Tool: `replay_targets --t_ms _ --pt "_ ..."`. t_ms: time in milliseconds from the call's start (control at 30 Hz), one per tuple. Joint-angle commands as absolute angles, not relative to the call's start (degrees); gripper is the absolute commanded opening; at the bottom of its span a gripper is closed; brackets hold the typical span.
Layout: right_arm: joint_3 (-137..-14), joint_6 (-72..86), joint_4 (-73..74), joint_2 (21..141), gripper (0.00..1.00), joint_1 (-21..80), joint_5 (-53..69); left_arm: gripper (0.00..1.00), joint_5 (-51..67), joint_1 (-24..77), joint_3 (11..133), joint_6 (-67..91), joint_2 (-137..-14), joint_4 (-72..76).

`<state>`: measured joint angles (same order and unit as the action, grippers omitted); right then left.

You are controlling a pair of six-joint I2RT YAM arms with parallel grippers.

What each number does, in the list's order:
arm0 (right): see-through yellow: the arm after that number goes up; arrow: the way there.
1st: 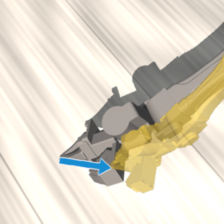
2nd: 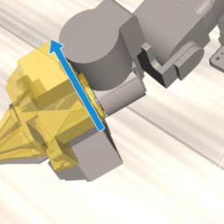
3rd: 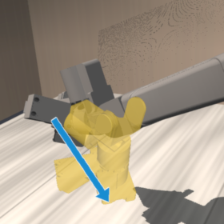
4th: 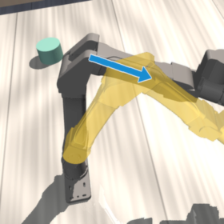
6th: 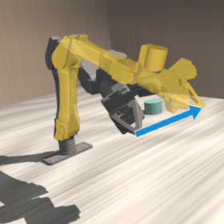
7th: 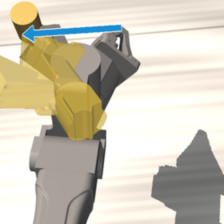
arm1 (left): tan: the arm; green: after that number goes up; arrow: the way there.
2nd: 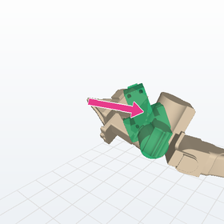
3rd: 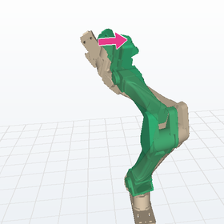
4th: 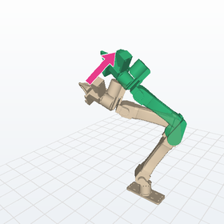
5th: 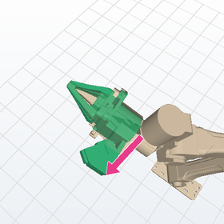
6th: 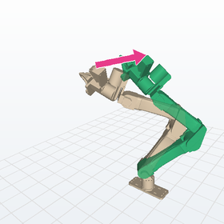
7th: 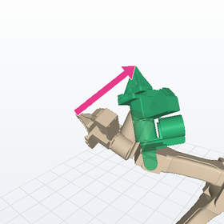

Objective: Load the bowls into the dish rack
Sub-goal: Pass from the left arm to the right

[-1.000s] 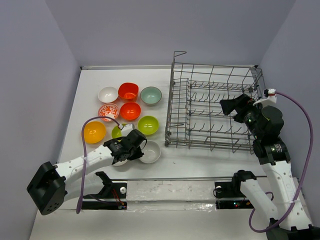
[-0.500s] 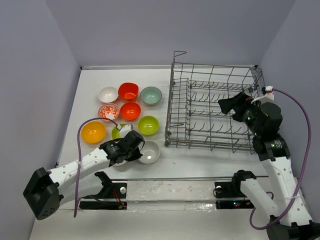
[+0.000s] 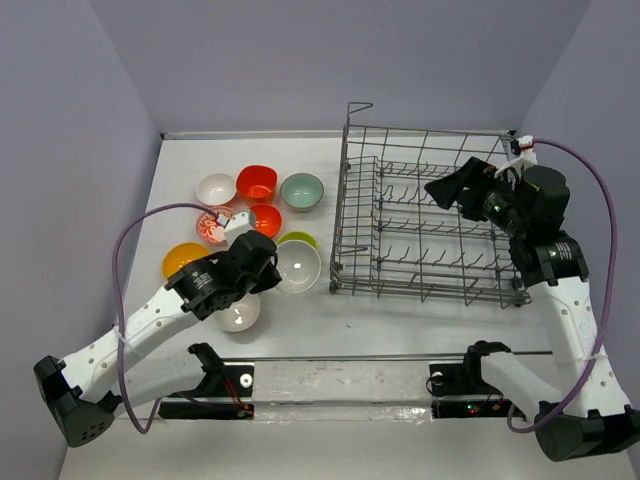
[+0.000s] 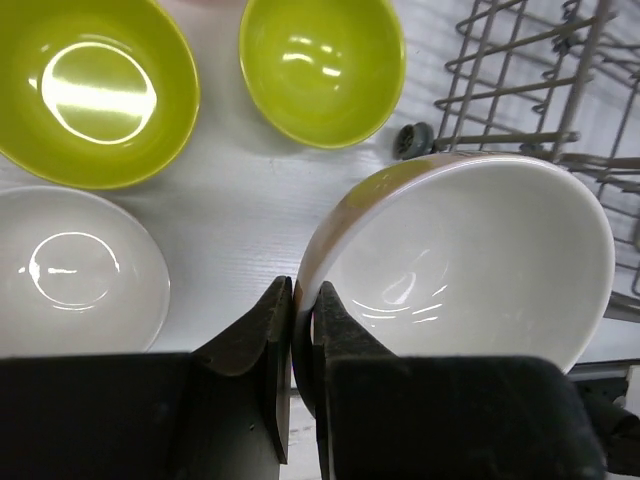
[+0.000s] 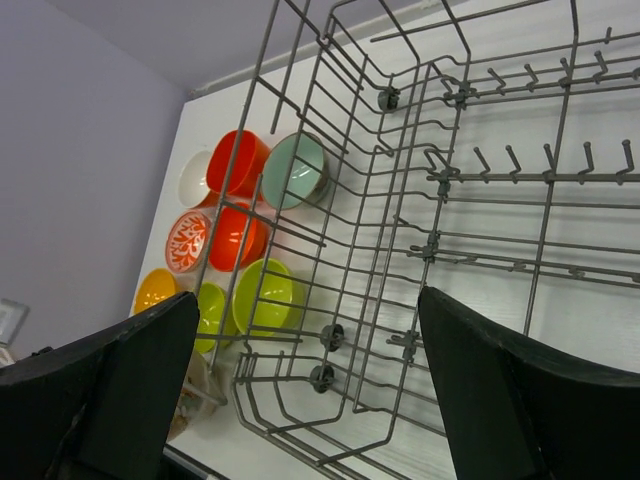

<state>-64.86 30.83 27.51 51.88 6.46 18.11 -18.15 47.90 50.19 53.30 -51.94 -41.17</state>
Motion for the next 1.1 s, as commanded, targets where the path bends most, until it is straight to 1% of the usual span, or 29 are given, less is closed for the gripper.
replay_targets --t_ms 0,67,167,267,300,367,433,567,600,667,733,900,1067 --pt "-72.13 29.27 29.7 54.22 0.95 6.77 22.14 0.0 -24.07 48.16 59.31 52.12 -51.41 -43.85" --pt "-75.48 29.44 30.41 56.41 0.94 7.64 23.46 0.0 -26.09 48.16 66.06 50.72 -52.2 -45.43" --pt "-80.13 29.53 31.37 59.57 0.93 9.49 23.12 0.0 -28.55 48.16 71.09 48.44 -54.65 -46.49" --pt "-84.1 29.45 32.25 62.83 0.92 15.1 20.4 0.0 -29.97 48.16 77.07 47.11 -57.64 -46.93" --pt "-87.33 29.18 33.65 65.63 0.92 20.34 16.82 0.0 -30.84 48.16 79.43 46.15 -58.18 -46.59" --pt "-90.77 27.87 36.28 68.28 0.92 25.9 11.19 0.0 -32.42 48.16 81.46 45.27 -59.84 -46.06" --pt "-94.55 27.6 37.09 70.91 0.92 29.6 4.61 0.0 -33.13 47.99 84.79 43.78 -61.34 -45.88" --pt "-100.26 26.99 39.81 75.23 0.89 32.68 0.36 0.0 -34.89 47.64 91.92 41.58 -68.18 -47.11" --pt "-101.15 26.72 41.03 76.1 0.88 35.39 -3.48 0.0 -35.24 47.38 94.37 40.96 -69.25 -47.11" --pt "-103.26 26.19 42.27 78.12 0.87 39.79 -7.45 0.0 -35.33 46.94 96.49 39.56 -72.4 -47.11" --pt "-104.58 25.84 43.24 79.36 0.86 41.83 -12.36 0.0 -35.07 46.5 99.12 38.68 -74.26 -46.85" --pt "-106.26 25.75 43.33 80.95 0.84 45.16 -16.08 0.0 -32.09 43.51 102.39 36.21 -78.57 -45.09" --pt "-108.72 24.96 46.05 83.84 0.8 47.64 -23.54 0.0 -30.15 42.19 104.15 35.33 -81.03 -43.68"
